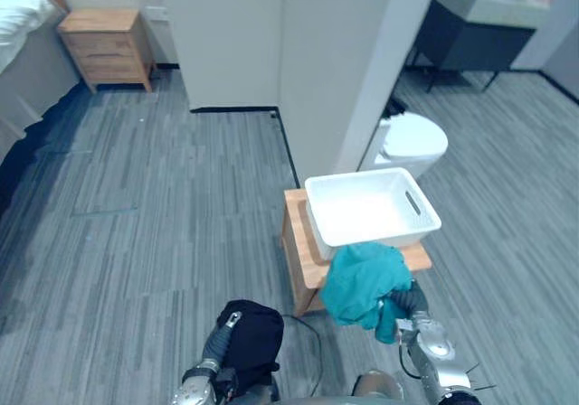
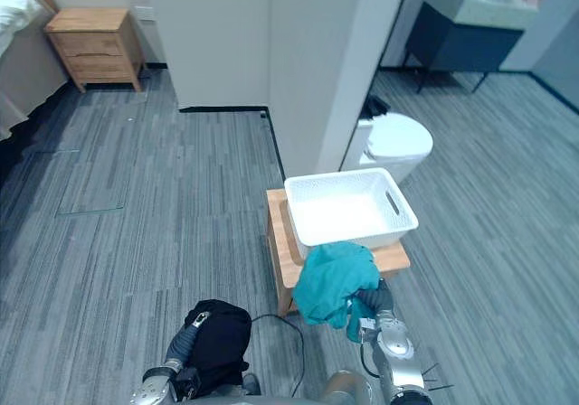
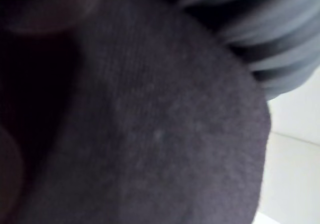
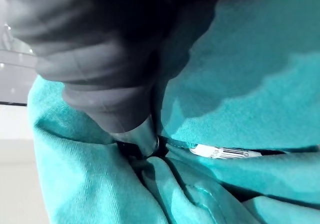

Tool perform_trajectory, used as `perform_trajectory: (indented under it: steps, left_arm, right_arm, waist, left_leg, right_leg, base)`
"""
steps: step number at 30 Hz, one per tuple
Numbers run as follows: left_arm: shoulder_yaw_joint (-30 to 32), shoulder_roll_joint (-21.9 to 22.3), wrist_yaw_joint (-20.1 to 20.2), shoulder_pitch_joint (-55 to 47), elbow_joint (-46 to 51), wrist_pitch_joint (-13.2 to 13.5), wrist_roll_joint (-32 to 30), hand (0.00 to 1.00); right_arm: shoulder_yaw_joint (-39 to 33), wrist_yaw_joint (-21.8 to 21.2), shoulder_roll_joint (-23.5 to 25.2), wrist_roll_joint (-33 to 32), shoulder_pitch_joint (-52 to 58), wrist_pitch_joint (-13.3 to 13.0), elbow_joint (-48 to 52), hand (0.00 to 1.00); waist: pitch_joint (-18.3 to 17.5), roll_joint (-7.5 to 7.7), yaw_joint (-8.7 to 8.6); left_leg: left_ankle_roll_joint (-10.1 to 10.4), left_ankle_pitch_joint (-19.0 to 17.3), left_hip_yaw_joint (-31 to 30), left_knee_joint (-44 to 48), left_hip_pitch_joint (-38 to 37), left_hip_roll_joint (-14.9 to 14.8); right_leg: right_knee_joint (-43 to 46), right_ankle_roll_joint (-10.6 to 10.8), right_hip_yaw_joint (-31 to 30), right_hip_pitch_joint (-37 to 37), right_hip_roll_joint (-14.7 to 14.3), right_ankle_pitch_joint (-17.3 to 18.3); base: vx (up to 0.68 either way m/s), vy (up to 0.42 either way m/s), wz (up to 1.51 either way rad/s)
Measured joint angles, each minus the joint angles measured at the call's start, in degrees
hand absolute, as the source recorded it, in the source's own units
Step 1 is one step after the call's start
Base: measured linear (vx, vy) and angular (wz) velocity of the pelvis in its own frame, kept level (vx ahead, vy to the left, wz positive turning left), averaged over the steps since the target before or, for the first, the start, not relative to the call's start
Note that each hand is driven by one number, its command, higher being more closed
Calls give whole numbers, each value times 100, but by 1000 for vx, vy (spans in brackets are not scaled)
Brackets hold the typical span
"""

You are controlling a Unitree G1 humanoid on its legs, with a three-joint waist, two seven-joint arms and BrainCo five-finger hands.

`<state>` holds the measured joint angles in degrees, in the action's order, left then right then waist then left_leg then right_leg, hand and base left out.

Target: Tidy the bed and pick cloth on bed and put in laundry

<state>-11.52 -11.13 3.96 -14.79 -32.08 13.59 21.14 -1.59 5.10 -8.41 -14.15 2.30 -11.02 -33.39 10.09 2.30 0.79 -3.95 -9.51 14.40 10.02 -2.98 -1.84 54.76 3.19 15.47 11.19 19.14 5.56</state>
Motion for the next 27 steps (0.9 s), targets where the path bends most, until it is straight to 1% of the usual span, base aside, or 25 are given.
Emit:
perform_trajectory:
  steps: [1, 2, 3, 4, 5, 6, 7, 8, 9, 10, 11, 12, 13, 14, 15, 16, 17, 18, 19, 20, 21, 22, 23, 24, 27]
  left_arm:
    - [-2, -40, 57, 33, -16, 0, -69, 100]
    - [-2, -71, 111, 62, -31, 0, -113, 100]
    - [-4, -105, 175, 101, -57, 0, -167, 100]
    - [2, -152, 223, 109, -63, 0, -187, 100]
    - [1, -183, 238, 116, -63, -1, -214, 100]
    - [3, -208, 263, 125, -63, -1, -216, 100]
    - [29, -262, 331, 131, -64, -4, -215, 100]
    - [55, -304, 342, 120, -71, -30, -214, 100]
    - [55, -340, 344, 122, -71, -65, -212, 100]
    - [54, -406, 346, 133, -98, -91, -212, 100]
    - [49, -447, 353, 164, -170, -93, -211, 100]
    - [44, -468, 354, 185, -219, -93, -209, 100]
    - [43, -503, 355, 191, -278, -93, -209, 100]
    - [44, -517, 362, 193, -349, -94, -208, 100]
    - [45, -537, 359, 190, -388, -94, -209, 100]
    - [64, -532, 345, 230, -509, -97, -207, 100]
    - [67, -250, 337, 323, -647, -96, -144, 100]
    - [18, -140, 351, 367, -662, -94, -146, 100]
    - [-7, -4, 361, 378, -665, -92, -148, 100]
    - [-7, 60, 363, 355, -666, -91, -148, 100]
    - [-7, 168, 361, 349, -670, -86, -158, 100]
    - [-15, 240, 351, 351, -668, -59, -163, 100]
    - [-17, 265, 345, 357, -666, -18, -163, 100]
    - [-16, 262, 326, 391, -663, 87, -162, 100]
    - [-39, 271, 293, 477, -665, 89, -160, 100]
  right_arm:
    - [-109, 95, 0, -113, 3, -32, -4, 100]
    - [-220, 145, 10, -146, 12, -66, -4, 100]
    - [-359, 236, 11, -276, 34, -128, -4, 100]
    - [-547, 254, 28, -361, 29, -165, -8, 100]
    - [-672, 253, 31, -376, 28, -197, -8, 100]
    - [-802, 259, 31, -381, 24, -240, -7, 100]
    - [-1011, 261, 34, -395, -22, -270, -7, 100]
    - [-1106, 241, 34, -439, -94, -277, -6, 100]
    - [-1177, 228, 33, -465, -161, -298, -3, 100]
    - [-1246, 210, 33, -557, -253, -350, 5, 100]
    - [-1335, 173, 33, -558, -255, -367, 88, 100]
    - [-1403, 134, 32, -558, -256, -374, 128, 100]
    - [-1453, 87, 14, -559, -252, -378, 195, 100]
    - [-1455, 27, -4, -554, -231, -378, 329, 100]
    - [-1445, -25, -4, -528, -229, -375, 418, 100]
    - [-1399, -46, -50, -433, -267, -361, 536, 100]
    - [-1308, -43, -294, -292, -344, -345, 711, 100]
    - [-1292, -44, -381, -221, -335, -324, 827, 100]
    - [-1291, -45, -452, -76, -338, -268, 967, 100]
    - [-1282, -61, -469, -3, -336, -241, 1042, 100]
    - [-1195, -151, -528, 163, -335, -217, 1236, 100]
    - [-1077, -248, -645, 286, -340, -217, 1457, 100]
    - [-1032, -310, -720, 372, -356, -218, 1575, 100]
    - [-806, -564, -844, 588, -441, -220, 1907, 100]
    - [-613, -845, -939, 719, -540, -221, 2141, 100]
  waist:
    - [1, 33, -4]
    - [5, 41, -5]
    - [3, 45, -4]
    - [-7, 61, 7]
    - [-8, 61, -2]
    - [-6, 54, -3]
    - [-5, 53, 21]
    - [-6, 52, 39]
    - [-6, 44, 34]
    - [15, 9, 27]
    - [-1, 36, 18]
    - [-20, 66, 14]
    - [-69, 147, -1]
    - [-143, 265, -36]
    - [-211, 383, -69]
    - [-263, 438, -85]
    - [-177, 49, -157]
    - [-145, -92, -201]
    - [-150, -300, -236]
    - [-130, -293, -254]
    - [-128, -301, -274]
    - [-129, -304, -282]
    - [-126, -314, -282]
    - [-131, -338, -298]
    - [-102, -300, -304]
  left_leg:
    - [9, 2, -131, 0, -61, -1]
    - [17, -2, -234, 1, -91, 0]
    - [48, 3, -386, -5, -128, -1]
    - [224, 53, -493, 1, -155, -5]
    - [293, 90, -529, 1, -156, -27]
    - [315, 95, -566, 1, -156, -52]
    - [384, 54, -617, 21, -160, -109]
    - [492, 45, -629, 45, -158, -171]
    - [553, 14, -641, 68, -159, -253]
    - [684, -39, -652, 103, -167, -399]
    - [802, -65, -672, 104, -178, -508]
    - [885, -82, -696, 101, -178, -556]
    - [1031, -84, -713, 79, -174, -608]
    - [1159, -99, -716, 59, -173, -620]
    - [1237, -119, -694, 66, -161, -592]
    - [1359, -226, -627, 187, -74, -660]
    - [1294, -379, -608, 525, 90, -1111]
    - [1241, -354, -469, 717, 170, -1289]
    - [1076, -240, -183, 959, 277, -1468]
    - [987, -163, -41, 1042, 312, -1533]
    - [941, -92, 80, 1099, 319, -1493]
    - [927, -109, 136, 1097, 314, -1345]
    - [906, -111, 194, 1091, 302, -1273]
    - [736, -207, 507, 903, 303, -1157]
    - [745, -212, 405, 490, 175, -1085]
  right_leg:
    - [-116, 134, -146, 91, -92, 91]
    - [-309, 198, -230, 117, -157, 134]
    - [-801, 299, -379, 103, -266, 201]
    - [-1499, 320, -585, 39, -375, 209]
    - [-2023, 324, -712, -71, -440, 203]
    - [-2485, 314, -826, -148, -490, 196]
    - [-3068, 278, -998, -194, -525, 158]
    - [-3357, 273, -1178, -200, -545, 139]
    - [-3512, 241, -1335, -194, -594, 111]
    - [-3654, 230, -1607, -178, -696, 27]
    - [-3703, 239, -1814, -187, -760, 21]
    - [-3705, 269, -1892, -195, -793, 9]
    - [-3802, 484, -1878, -248, -793, -100]
    - [-4022, 711, -1772, -416, -750, -306]
    - [-4120, 682, -1696, -511, -690, -669]
    - [-4279, 810, -1668, -629, -707, -349]
    - [-4457, 629, -1543, -736, -1106, -293]
    - [-4514, 509, -1514, -737, -1267, -298]
    - [-4594, 366, -1488, -759, -1430, -357]
    - [-4652, 316, -1498, -791, -1491, -376]
    - [-4751, 181, -1543, -870, -1532, -399]
    - [-4859, 117, -1574, -898, -1569, -434]
    - [-4900, 69, -1586, -895, -1606, -463]
    - [-5024, -29, -1680, -891, -1769, -522]
    - [-5036, -64, -1694, -851, -1836, -561]
  base:
    - [159, -12, 80]
    - [136, -44, 79]
    - [149, -70, 74]
    - [152, -83, 73]
    - [120, -80, 58]
    - [126, -121, 50]
    - [117, -133, 31]
    - [125, -203, 15]
    - [80, -235, -4]
    - [87, -327, -6]
    - [66, -307, -5]
    - [69, -363, 0]
    - [85, -424, 1]
    - [119, -580, -1]
    - [114, -543, -11]
    - [71, -577, -12]
    - [35, -503, -10]
    - [30, -518, -6]
    - [30, -296, -10]
    - [53, -335, -25]
    - [53, -283, -32]
    - [59, -326, -35]
    - [51, -194, -39]
    - [32, -104, -26]
    - [34, -68, -12]
